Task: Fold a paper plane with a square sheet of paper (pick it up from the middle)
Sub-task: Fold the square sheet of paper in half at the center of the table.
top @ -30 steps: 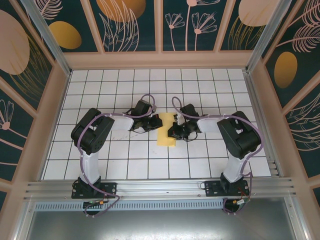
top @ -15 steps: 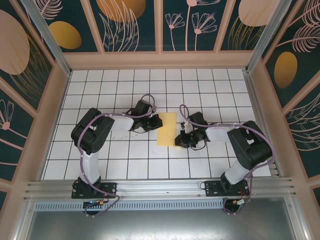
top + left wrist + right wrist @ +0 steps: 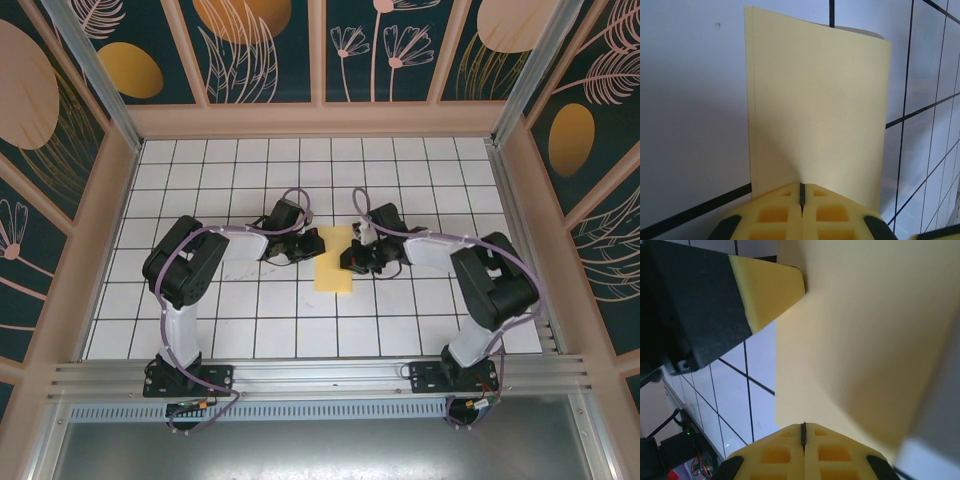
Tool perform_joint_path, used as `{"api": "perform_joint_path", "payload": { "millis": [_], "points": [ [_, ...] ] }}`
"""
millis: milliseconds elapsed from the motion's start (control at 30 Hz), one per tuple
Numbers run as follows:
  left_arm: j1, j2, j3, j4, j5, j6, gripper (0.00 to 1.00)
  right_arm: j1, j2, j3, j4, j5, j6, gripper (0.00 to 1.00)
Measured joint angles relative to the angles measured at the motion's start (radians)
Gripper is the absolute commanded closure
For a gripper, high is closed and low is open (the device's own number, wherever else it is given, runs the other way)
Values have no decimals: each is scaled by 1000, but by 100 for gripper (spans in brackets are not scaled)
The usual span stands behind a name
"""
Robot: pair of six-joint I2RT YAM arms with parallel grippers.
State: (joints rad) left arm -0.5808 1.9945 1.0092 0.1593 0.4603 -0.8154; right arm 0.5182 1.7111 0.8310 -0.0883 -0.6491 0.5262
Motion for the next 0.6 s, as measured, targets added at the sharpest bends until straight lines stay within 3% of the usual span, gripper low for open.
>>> {"api": "perform_joint_path", "payload": {
  "millis": [200, 400, 600],
  "points": [
    [0, 0, 1, -3, 0, 0, 100, 15, 60, -34, 40, -6, 6, 100],
    [0, 1, 2, -3, 0, 0, 100, -4, -51, -175, 73, -11, 3, 100],
    [0, 1, 2, -3, 0, 0, 100, -50, -151, -221, -29, 0, 3, 100]
  ]
}}
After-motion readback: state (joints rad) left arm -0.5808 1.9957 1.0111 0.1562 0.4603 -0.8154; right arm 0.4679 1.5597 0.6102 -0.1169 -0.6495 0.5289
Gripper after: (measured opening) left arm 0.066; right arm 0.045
